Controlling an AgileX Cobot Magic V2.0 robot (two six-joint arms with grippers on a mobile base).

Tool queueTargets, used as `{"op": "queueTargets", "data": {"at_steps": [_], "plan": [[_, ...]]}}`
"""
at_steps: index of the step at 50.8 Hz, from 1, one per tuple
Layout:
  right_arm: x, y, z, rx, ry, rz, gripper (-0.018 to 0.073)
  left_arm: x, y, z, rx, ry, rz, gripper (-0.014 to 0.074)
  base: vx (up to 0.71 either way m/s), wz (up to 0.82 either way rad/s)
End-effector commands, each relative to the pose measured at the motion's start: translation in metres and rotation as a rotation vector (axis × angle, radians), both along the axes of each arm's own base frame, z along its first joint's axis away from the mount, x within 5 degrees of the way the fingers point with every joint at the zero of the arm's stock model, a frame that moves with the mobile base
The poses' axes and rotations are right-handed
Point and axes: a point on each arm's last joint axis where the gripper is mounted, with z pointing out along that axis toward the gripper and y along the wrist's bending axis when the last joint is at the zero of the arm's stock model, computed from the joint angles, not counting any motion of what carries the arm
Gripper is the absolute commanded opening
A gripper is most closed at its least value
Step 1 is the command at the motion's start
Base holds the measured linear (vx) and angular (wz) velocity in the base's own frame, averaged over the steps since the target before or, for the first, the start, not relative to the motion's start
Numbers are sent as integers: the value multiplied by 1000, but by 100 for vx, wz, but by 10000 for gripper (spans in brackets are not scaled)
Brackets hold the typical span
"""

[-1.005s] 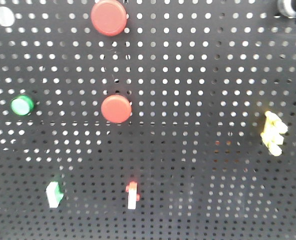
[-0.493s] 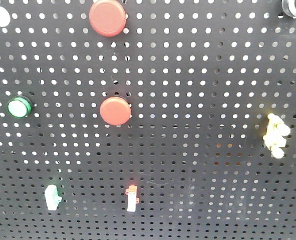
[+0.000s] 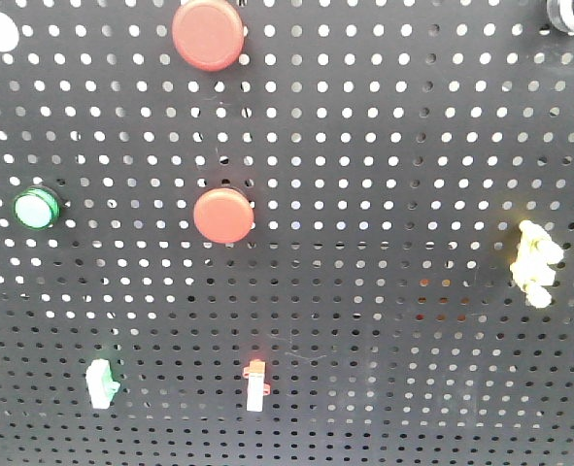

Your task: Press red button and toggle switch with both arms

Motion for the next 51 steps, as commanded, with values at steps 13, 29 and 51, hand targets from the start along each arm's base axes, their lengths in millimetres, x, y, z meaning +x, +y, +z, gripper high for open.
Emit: {"op": "queueTargets", "data": {"at_steps": [13,29,51], "plan": [[41,0,152,76,62,32,-3,79,-13,151,33,93,-35,2,0,0],[56,6,149,154,195,122,-3,65,-58,191,100,180,-512,2,0,0],[60,11,145,117,247,160,-3,121,-127,202,51,110,-1000,2,0,0]]}}
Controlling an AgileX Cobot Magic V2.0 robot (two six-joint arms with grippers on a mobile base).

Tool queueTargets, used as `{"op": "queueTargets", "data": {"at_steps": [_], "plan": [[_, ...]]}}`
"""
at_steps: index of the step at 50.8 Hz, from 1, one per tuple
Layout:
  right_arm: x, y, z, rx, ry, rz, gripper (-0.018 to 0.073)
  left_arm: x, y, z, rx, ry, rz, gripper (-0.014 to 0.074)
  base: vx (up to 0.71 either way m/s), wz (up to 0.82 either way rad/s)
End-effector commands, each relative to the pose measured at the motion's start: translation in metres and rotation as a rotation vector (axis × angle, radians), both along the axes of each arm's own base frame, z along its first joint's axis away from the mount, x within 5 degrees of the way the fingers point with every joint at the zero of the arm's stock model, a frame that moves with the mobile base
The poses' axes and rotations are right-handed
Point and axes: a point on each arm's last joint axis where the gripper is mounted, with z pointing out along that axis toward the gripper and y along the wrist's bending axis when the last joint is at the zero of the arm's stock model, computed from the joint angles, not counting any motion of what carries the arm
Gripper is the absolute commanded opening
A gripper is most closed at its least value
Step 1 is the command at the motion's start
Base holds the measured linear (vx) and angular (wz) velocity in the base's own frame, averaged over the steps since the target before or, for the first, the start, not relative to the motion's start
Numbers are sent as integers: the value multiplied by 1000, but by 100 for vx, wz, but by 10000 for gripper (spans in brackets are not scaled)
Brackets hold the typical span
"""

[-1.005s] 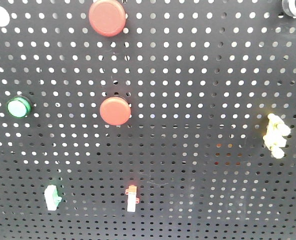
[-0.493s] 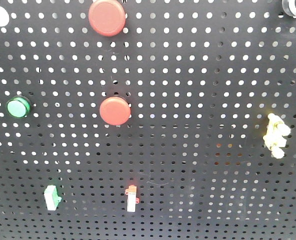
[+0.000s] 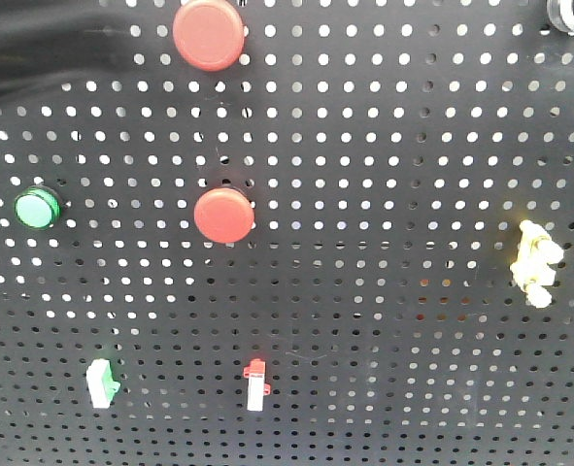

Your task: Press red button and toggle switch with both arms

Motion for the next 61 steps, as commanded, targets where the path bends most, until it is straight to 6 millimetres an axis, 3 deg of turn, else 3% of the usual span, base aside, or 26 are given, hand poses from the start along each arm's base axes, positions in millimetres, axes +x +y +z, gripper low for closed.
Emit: {"op": "queueTargets", "data": {"at_steps": [1,18,28,35,44,53,61], "plan": [[-1,-2,14,7,-92,-16,-3,12,-4,17,-84,-3,11,2,0,0],[-1,-1,12,2,-73,-13,-3,61,-13,19,-111,33,132,2,0,0],[-1,-1,11,-38,-69,-15,-3,67,-17,13,-78,43,129,2,0,0],[-2,0,10,-54,-58,-9,-3,50,-15,19,-41,-11,80,2,0,0],[-4,7,10,-62,-66,68,-3,6,-4,27,70,-123,22,2,0,0],[-3,24,19,-28,-157,269,-3,-25,11,10,83,-122,50,2,0,0],[21,40,22,88,-193,513,-3,-43,21,-12,78,-92,88,2,0,0]]}}
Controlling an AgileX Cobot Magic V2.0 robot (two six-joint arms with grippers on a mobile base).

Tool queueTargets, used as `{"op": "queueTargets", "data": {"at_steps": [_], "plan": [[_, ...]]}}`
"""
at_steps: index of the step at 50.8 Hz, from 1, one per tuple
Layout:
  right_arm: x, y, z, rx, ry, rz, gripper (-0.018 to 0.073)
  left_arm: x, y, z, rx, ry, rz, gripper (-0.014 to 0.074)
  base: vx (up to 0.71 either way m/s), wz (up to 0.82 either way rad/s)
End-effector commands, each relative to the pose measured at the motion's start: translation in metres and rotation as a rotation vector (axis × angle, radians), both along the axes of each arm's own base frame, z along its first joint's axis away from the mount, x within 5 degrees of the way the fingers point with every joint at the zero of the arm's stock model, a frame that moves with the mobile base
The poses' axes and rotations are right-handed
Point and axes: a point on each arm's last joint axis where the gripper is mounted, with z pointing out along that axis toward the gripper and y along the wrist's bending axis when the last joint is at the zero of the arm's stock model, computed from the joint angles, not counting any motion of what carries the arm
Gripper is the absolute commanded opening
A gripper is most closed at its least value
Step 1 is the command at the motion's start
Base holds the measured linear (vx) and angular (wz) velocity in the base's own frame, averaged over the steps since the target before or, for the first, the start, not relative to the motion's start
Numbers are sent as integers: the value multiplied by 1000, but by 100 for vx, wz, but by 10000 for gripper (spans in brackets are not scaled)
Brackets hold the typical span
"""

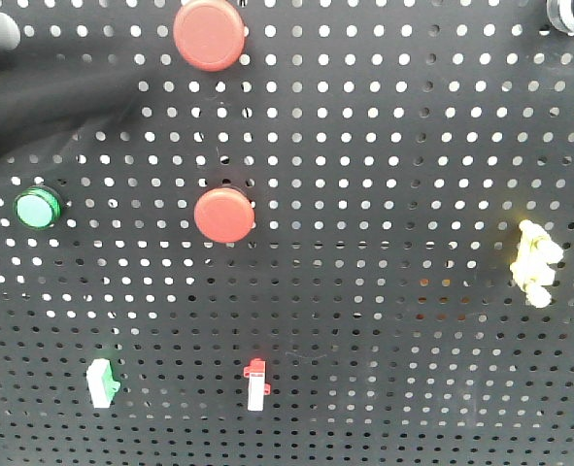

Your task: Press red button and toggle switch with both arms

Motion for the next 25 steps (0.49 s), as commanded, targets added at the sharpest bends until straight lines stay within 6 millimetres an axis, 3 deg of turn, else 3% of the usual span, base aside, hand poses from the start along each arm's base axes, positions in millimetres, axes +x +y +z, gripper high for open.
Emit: {"op": "queueTargets", "data": {"at_steps": [1,12,25], "plan": [[17,5,12,92,-55,100,-3,-13,10,3,-87,-8,47,2,0,0],[64,8,5,181,7,169,-3,-28,19,-4,-112,-28,87,2,0,0],[82,10,28,177,-13,207,-3,-28,19,-3,-112,-29,88,2,0,0]]}}
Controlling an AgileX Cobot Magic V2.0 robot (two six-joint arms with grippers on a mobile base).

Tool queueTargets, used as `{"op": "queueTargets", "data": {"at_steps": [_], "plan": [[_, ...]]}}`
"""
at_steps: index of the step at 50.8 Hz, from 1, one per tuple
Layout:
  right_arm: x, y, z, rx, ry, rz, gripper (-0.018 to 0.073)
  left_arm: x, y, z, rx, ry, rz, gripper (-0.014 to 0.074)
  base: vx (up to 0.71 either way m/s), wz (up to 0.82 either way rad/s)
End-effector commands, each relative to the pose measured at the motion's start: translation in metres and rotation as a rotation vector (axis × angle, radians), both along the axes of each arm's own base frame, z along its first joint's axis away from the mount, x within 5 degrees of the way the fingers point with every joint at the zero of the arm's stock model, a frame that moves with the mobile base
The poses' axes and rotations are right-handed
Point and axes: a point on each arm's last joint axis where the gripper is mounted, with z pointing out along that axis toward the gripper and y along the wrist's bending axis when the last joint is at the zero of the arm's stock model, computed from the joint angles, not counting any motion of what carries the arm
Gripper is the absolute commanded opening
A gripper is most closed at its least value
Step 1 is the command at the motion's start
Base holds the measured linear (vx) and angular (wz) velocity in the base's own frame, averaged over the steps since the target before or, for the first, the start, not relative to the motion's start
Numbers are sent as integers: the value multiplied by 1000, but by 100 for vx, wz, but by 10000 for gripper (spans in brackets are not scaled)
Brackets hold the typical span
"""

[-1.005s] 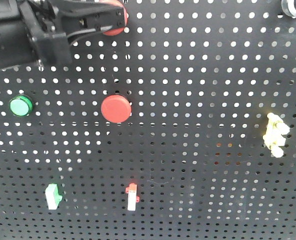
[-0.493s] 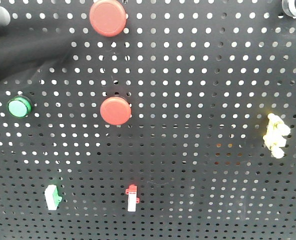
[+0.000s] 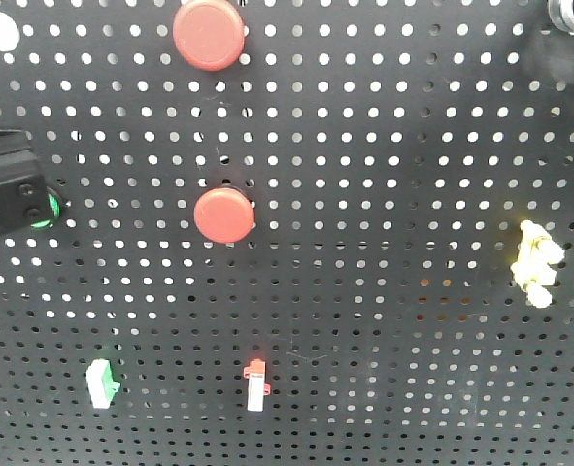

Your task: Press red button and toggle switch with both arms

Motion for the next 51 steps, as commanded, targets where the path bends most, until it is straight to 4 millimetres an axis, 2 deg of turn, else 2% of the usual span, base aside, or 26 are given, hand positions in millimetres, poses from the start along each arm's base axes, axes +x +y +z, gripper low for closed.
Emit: {"op": "queueTargets", "data": {"at_steps": [1,25,38,51], "plan": [[-3,-1,21,65,-43,8,-3,-2,3,12,-80,-11,23,2,0,0],[4,-4,12,-23,13,-53,-3,-1,4,11,-66,-17,30,2,0,0],[-4,-15,20,-29,-36,-209,-3,-1,4,11,-66,-17,31,2,0,0],[-1,-21,12,-98,30,-292,-3,-1,4,11,-66,-17,31,2,0,0]]}}
